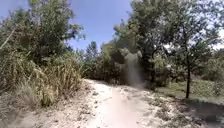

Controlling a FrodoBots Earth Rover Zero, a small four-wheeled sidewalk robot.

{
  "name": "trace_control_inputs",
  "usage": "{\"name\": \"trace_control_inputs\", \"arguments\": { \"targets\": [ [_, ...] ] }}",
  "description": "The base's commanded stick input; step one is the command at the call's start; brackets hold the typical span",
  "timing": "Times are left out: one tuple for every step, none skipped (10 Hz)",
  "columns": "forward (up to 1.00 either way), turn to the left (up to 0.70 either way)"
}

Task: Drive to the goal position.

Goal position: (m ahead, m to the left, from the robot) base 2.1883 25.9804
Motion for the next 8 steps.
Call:
{"name": "trace_control_inputs", "arguments": {
  "targets": [
    [0.04, 0.04],
    [0.04, 0.04],
    [0.04, 0.04],
    [0.04, 0.04],
    [0.04, 0.04],
    [0.04, 0.04],
    [0.04, 0.04],
    [0.04, 0.04]
  ]
}}
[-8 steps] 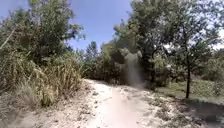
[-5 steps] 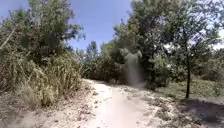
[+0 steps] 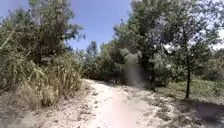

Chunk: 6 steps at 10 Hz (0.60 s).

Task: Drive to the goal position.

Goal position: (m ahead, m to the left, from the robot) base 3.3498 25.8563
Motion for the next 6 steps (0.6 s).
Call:
{"name": "trace_control_inputs", "arguments": {
  "targets": [
    [0.04, 0.04],
    [0.04, 0.04],
    [0.04, 0.04],
    [0.04, 0.04],
    [0.04, 0.04],
    [0.04, 0.04]
  ]
}}
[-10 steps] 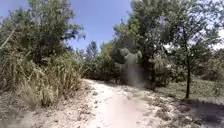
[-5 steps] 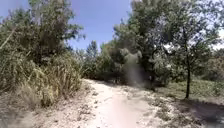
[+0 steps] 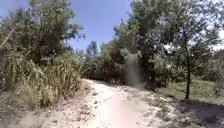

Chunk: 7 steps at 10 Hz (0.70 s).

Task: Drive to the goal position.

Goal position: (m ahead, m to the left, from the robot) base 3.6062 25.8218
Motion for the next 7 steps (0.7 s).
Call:
{"name": "trace_control_inputs", "arguments": {
  "targets": [
    [0.04, 0.04],
    [0.04, 0.04],
    [0.04, 0.04],
    [0.04, 0.04],
    [0.04, 0.04],
    [0.04, 0.04],
    [0.04, 0.04]
  ]
}}
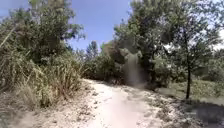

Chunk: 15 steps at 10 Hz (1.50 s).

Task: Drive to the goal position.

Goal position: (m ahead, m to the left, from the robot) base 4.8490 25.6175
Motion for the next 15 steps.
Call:
{"name": "trace_control_inputs", "arguments": {
  "targets": [
    [0.04, 0.04],
    [0.04, 0.04],
    [0.04, 0.04],
    [0.04, 0.04],
    [0.04, 0.04],
    [0.04, 0.04],
    [0.04, 0.04],
    [0.04, 0.04],
    [0.04, 0.04],
    [0.04, 0.04],
    [0.04, 0.04],
    [0.04, 0.04],
    [0.04, 0.04],
    [0.04, 0.04],
    [0.04, 0.04]
  ]
}}
